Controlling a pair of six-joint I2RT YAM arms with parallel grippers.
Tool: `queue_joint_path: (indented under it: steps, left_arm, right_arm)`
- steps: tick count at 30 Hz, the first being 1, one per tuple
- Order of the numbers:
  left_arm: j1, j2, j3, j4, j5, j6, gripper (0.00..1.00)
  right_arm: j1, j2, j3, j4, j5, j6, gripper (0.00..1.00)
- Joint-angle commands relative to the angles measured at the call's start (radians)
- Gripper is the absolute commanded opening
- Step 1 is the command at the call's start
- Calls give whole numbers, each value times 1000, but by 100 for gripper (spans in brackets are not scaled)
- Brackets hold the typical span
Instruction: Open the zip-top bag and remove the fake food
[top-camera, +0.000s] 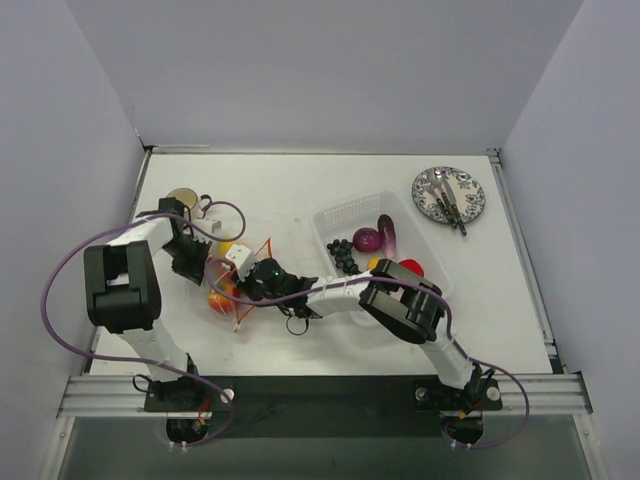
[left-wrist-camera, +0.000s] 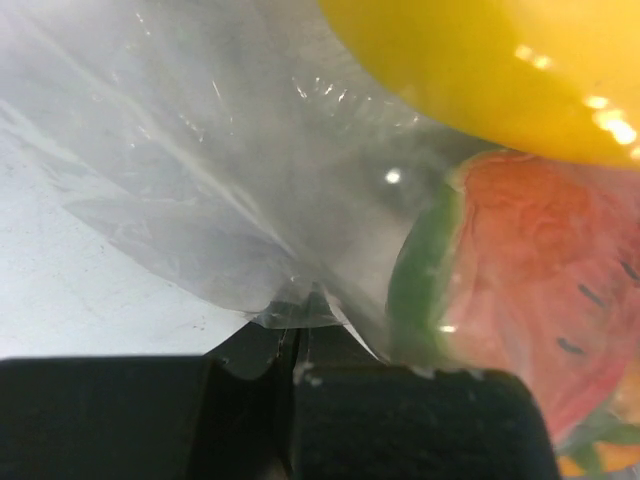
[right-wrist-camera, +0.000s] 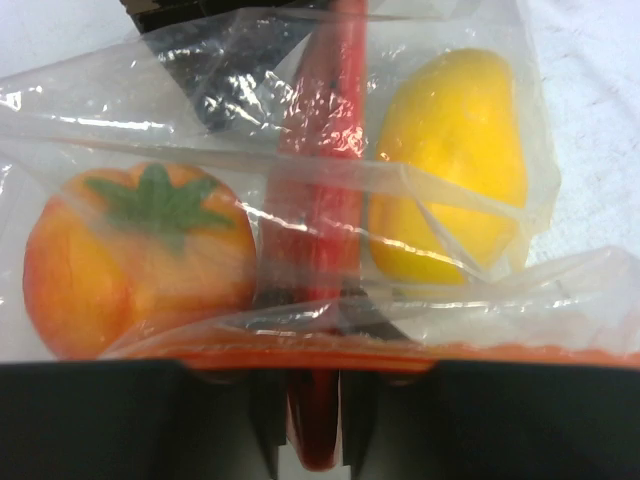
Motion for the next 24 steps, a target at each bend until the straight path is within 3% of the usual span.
queue_joint_path:
  steps: [1, 13, 18, 24]
  left_arm:
    - [-2, -34, -1, 22, -6, 11, 0]
    - [96, -25, 27, 53, -24, 25, 0]
    - [138, -34, 34, 54, -14, 37, 0]
    - [147, -55, 24, 43, 11, 41, 0]
  right_arm:
    - [14, -18, 12, -61, 1, 11, 0]
    - [6, -446, -293, -220, 184, 60, 0]
    - [5, -583, -354, -417, 198, 117, 0]
    - [-24, -750, -456, -477, 371, 157, 0]
